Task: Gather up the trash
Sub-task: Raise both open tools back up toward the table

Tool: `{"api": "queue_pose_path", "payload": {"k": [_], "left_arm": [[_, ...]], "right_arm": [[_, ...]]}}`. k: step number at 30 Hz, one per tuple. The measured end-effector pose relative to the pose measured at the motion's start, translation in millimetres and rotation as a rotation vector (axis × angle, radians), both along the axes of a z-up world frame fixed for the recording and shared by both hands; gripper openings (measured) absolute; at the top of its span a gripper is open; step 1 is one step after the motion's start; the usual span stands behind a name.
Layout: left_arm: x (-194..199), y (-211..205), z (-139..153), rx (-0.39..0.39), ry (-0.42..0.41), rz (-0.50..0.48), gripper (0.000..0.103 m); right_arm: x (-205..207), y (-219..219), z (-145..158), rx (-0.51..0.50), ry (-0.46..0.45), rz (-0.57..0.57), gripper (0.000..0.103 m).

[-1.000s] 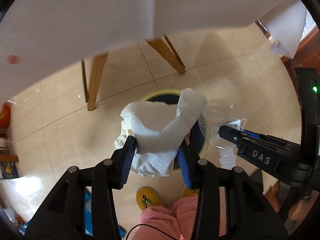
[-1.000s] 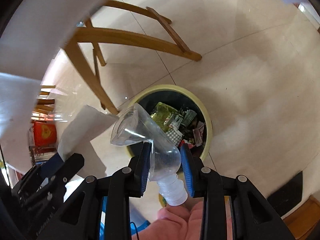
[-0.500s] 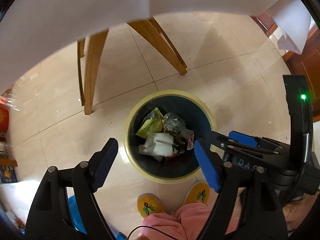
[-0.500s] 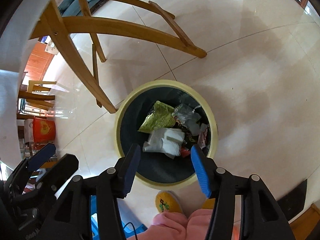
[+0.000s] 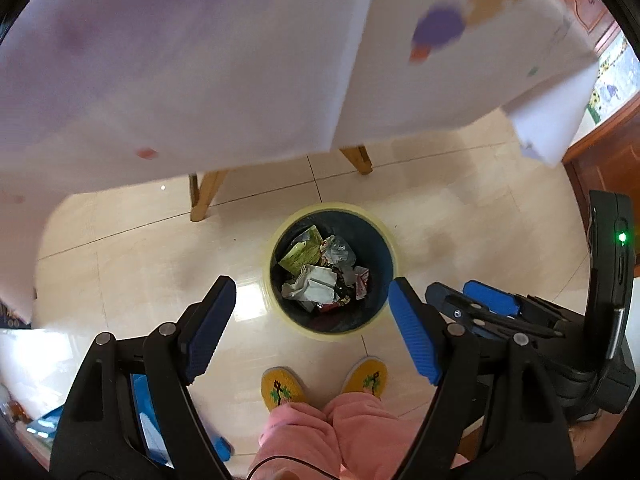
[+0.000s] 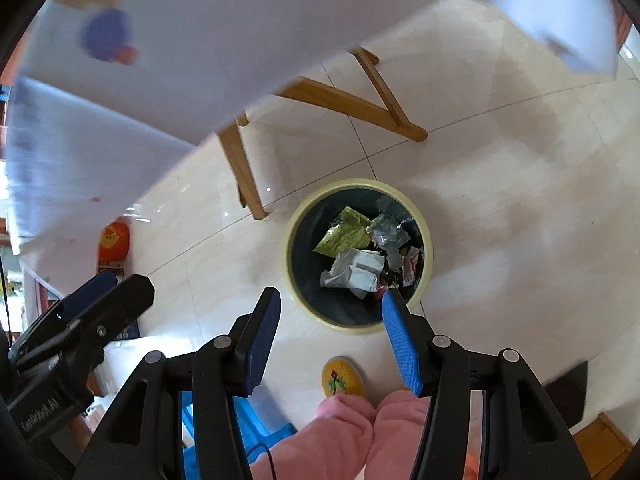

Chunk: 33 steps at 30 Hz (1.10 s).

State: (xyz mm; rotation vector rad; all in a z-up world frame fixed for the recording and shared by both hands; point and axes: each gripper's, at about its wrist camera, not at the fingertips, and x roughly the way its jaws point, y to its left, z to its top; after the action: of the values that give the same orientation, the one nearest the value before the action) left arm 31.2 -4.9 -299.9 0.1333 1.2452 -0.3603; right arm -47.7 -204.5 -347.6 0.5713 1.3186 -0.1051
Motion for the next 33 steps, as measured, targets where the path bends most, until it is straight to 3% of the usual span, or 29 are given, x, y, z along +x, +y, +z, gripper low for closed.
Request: {"api": "queue_pose_path", "payload": {"k": [11, 15, 20, 33], "left_arm": [[-29.9, 23.1, 145.5, -0.040, -0.030, 0.042, 0.076], [-37.0, 27.7, 204.4, -0.050, -0.108, 0.046, 0.076], [-39.9, 33.1, 267.5, -0.055, -0.218, 0.073, 0.076], [-34.6, 38.7, 369.0, -0.075, -0.430, 0.144, 0.076]], "right_arm": [[-16.1, 16.9, 161.5, -0.046, -0.064, 0.116, 0.054], [-18.8, 22.4, 232.2, -0.096, -0.154, 0.179, 0.057], [-21.4, 19.5, 298.9, -0.156, -0.282, 0.203, 0.061], [-6.8, 13.0, 400.7, -0.204, -0.497, 0.232, 0.066]]}}
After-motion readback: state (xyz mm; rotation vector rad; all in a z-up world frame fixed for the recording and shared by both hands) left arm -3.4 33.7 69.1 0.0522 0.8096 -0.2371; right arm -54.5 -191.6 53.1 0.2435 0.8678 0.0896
